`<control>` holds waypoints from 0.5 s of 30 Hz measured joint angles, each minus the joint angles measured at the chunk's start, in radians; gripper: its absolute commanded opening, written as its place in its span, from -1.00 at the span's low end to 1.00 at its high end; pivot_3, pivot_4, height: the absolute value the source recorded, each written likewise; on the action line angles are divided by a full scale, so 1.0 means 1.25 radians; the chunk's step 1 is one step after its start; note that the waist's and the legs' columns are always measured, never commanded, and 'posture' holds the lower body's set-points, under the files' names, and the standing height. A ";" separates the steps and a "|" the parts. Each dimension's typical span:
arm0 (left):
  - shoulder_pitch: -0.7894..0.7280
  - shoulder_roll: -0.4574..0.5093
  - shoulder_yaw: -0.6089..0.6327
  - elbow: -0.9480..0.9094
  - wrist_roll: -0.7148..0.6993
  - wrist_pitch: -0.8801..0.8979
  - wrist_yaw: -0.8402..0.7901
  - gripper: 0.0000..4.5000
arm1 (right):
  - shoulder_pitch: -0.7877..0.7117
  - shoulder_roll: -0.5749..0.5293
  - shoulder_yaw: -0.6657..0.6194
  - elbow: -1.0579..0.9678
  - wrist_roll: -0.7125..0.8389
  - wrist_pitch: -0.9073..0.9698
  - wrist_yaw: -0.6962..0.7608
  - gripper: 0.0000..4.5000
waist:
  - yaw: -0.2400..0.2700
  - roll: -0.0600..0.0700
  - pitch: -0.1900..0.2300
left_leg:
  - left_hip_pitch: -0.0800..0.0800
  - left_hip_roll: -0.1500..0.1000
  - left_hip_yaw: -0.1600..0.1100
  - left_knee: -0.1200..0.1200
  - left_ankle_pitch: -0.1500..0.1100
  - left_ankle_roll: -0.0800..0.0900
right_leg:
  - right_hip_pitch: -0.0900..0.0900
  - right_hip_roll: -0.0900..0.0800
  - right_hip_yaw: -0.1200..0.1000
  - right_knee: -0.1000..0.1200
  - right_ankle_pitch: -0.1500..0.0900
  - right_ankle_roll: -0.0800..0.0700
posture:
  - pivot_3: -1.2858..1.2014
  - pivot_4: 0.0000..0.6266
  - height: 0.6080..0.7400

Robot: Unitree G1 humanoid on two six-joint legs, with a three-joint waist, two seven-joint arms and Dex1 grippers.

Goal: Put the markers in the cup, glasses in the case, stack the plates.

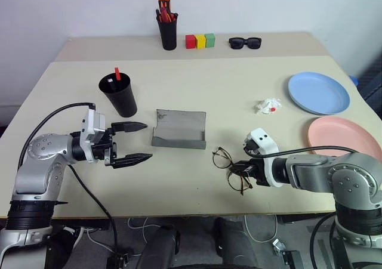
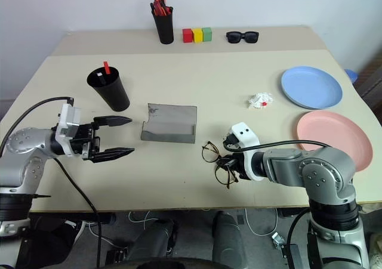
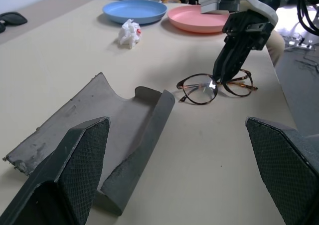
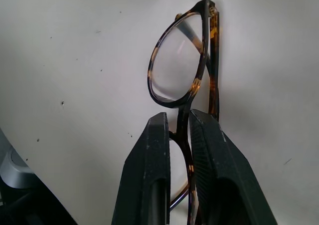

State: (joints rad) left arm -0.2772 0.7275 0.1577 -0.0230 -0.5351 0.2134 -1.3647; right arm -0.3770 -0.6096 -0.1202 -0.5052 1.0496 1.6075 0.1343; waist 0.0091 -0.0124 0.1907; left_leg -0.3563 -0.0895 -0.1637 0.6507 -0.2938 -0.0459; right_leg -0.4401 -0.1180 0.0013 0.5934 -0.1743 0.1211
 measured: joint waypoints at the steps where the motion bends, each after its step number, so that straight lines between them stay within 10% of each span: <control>1: 0.000 0.000 -0.001 0.000 0.000 0.000 0.001 1.00 | -0.009 0.000 0.002 0.000 0.003 0.000 0.002 -0.98 | 0.000 0.000 0.000 | 0.000 0.000 0.000 0.000 0.000 0.000 | 0.000 0.000 0.000 0.000 0.000 0.000 | 0.03 -0.52 1.00; 15: 0.015 0.001 -0.002 -0.016 -0.022 0.030 0.033 1.00 | -0.166 -0.187 0.120 0.103 -0.165 -0.131 0.151 -0.98 | -0.004 0.000 0.000 | 0.000 0.000 0.000 -0.001 0.000 0.000 | 0.000 0.000 0.000 -0.001 -0.001 0.001 | 0.03 -0.52 1.00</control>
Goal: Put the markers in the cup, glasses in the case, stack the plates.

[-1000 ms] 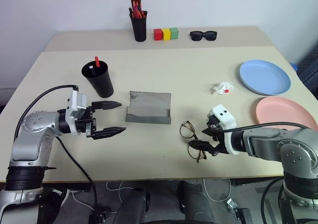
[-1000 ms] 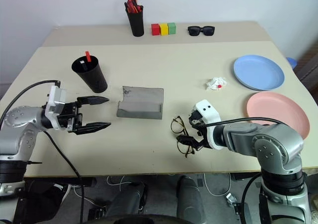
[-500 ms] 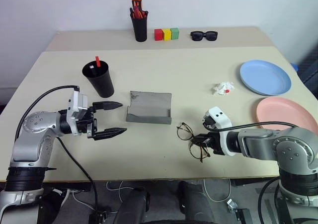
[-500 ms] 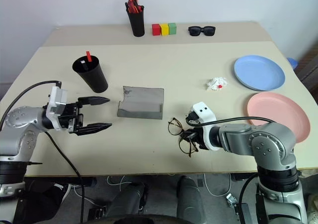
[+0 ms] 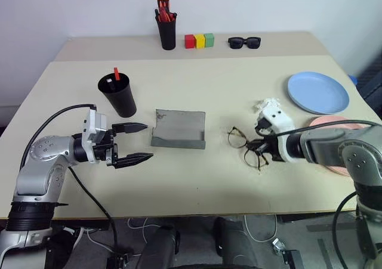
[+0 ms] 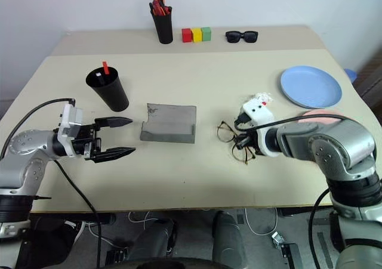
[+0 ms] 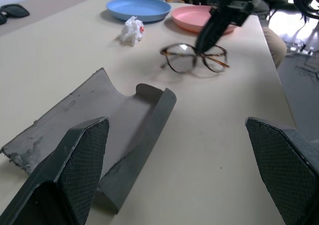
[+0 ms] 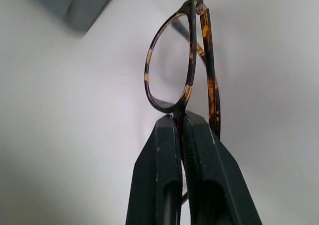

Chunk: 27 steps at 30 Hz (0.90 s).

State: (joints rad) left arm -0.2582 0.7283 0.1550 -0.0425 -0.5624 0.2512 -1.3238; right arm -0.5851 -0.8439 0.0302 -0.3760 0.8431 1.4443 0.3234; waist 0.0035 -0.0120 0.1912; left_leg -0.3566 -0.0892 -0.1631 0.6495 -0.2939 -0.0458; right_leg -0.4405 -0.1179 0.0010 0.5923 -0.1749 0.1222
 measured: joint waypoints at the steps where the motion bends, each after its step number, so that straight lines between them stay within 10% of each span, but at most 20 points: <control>1: 0.003 0.001 0.003 -0.002 -0.004 0.002 0.002 1.00 | -0.014 0.002 0.015 0.017 -0.022 -0.027 0.012 -0.98 | -0.002 0.000 0.000 | 0.000 0.000 0.000 0.000 0.000 0.000 | 0.000 0.000 0.000 0.000 0.000 0.000 | 0.03 -0.52 1.00; 21: 0.088 0.048 0.096 -0.057 -0.080 0.076 0.045 1.00 | -0.202 0.453 0.176 0.269 -0.293 -0.446 0.080 -0.98 | -0.019 0.000 0.000 | -0.001 0.000 -0.001 -0.002 0.000 0.000 | -0.003 0.000 0.000 0.001 0.001 -0.002 | 0.03 -0.52 1.00; 27: 0.119 0.055 0.118 -0.070 -0.083 0.082 0.053 1.00 | -0.184 0.451 0.261 0.316 -0.398 -0.537 0.133 -0.98 | -0.016 0.000 0.001 | 0.000 0.000 -0.001 -0.002 0.000 -0.001 | -0.003 0.000 0.000 0.001 0.001 -0.002 | 0.03 -0.52 1.00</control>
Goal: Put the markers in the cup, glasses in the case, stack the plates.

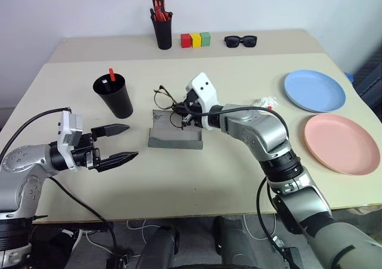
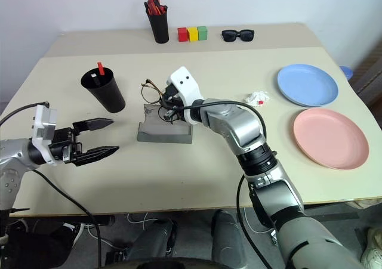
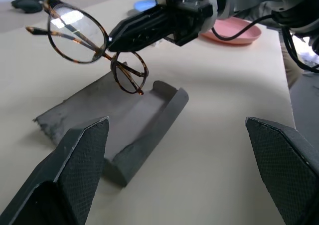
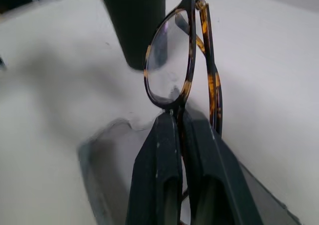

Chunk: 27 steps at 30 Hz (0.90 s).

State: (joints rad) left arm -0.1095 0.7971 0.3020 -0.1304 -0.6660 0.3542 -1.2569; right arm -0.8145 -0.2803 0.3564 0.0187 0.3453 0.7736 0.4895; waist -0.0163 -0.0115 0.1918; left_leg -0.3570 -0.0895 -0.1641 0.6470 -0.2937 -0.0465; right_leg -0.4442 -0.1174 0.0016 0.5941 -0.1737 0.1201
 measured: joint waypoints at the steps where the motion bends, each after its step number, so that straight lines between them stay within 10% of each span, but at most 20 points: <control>1: 0.001 0.000 0.000 -0.001 0.000 0.000 0.001 1.00 | 0.014 -0.006 0.017 0.008 -0.018 -0.013 0.013 -0.98 | 0.000 0.000 0.000 | 0.000 0.000 0.000 0.000 0.000 0.000 | 0.000 0.000 0.000 0.000 0.000 0.000 | 0.03 -0.52 1.00; 20: -0.016 -0.005 -0.011 -0.016 0.008 -0.016 0.027 1.00 | 0.046 -0.100 0.071 -0.012 -0.092 -0.053 0.246 -0.98 | -0.001 0.000 0.000 | 0.000 0.000 0.000 0.000 0.000 0.000 | 0.000 0.000 0.000 0.000 0.000 0.000 | 0.03 -0.52 1.00; 27: -0.018 -0.005 -0.012 -0.014 0.018 -0.025 0.031 1.00 | 0.046 -0.077 0.063 0.005 -0.103 -0.049 0.250 0.51 | -0.001 0.000 0.000 | 0.000 0.000 0.000 0.000 0.000 0.000 | 0.000 0.000 0.000 0.000 0.000 0.000 | 0.03 -0.52 1.00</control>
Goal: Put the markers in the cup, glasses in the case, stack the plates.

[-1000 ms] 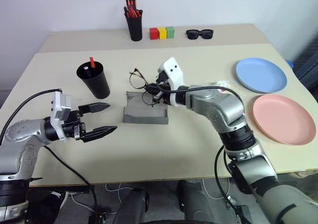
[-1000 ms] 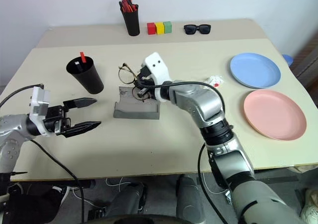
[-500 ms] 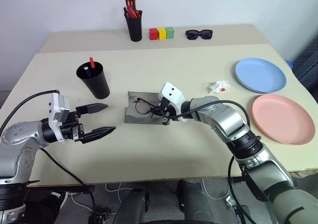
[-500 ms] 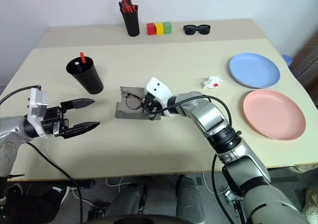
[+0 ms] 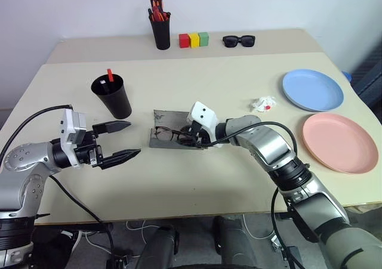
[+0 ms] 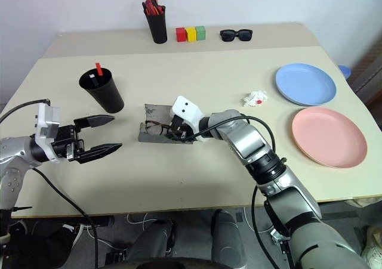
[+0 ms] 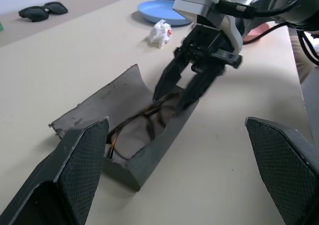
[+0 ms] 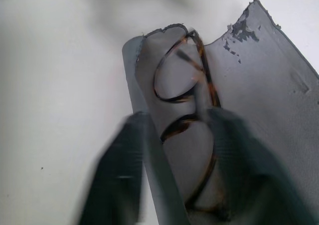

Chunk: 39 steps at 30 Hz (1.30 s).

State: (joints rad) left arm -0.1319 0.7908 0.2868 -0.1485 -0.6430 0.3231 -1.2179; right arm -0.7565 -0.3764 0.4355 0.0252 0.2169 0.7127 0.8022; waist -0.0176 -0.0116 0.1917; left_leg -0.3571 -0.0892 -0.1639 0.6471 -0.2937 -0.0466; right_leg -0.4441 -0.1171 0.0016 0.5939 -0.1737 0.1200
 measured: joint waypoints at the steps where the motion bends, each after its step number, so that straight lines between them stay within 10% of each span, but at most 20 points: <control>1: -0.001 0.000 -0.001 0.000 0.000 0.000 0.000 1.00 | 0.000 0.004 -0.006 0.002 -0.001 0.001 -0.005 0.75 | 0.000 0.000 0.000 | 0.000 0.000 0.000 0.000 0.000 0.000 | 0.000 0.000 0.000 0.000 0.000 0.000 | 0.03 -0.52 1.00; 17: -0.189 -0.083 -0.082 0.063 0.077 0.030 0.184 1.00 | 0.056 0.034 -0.323 -0.072 0.160 -0.028 -0.023 0.95 | 0.005 0.000 0.000 | 0.000 -0.001 -0.001 0.000 0.000 0.000 | 0.001 0.000 0.000 0.000 0.000 0.000 | 0.03 -0.52 1.00; 26: -0.415 -0.243 -0.189 0.279 0.256 -0.016 0.383 -0.98 | 0.261 -0.077 -0.385 -0.239 0.228 -0.088 0.053 0.98 | 0.003 0.000 0.000 | 0.000 -0.001 0.000 0.001 0.000 0.000 | 0.001 0.000 0.000 0.000 0.000 0.000 | 0.03 -0.52 1.00; 39: -0.652 -0.372 -0.289 0.651 0.383 0.108 0.411 -0.98 | 0.265 -0.066 -0.354 -0.277 0.245 -0.091 -0.017 0.98 | 0.003 -0.001 0.000 | 0.000 -0.001 0.000 0.002 0.000 0.000 | 0.001 0.000 0.000 0.000 0.000 0.001 | 0.03 -0.52 1.00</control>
State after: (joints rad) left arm -0.9469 0.3263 -0.0738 0.6656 -0.1645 0.4579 -0.7043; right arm -0.4253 -0.4590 -0.0074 -0.3214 0.5228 0.5993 0.7812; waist -0.0142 -0.0131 0.1921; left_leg -0.3576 -0.0908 -0.1639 0.6494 -0.2934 -0.0469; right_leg -0.4426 -0.1174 0.0015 0.5936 -0.1735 0.1209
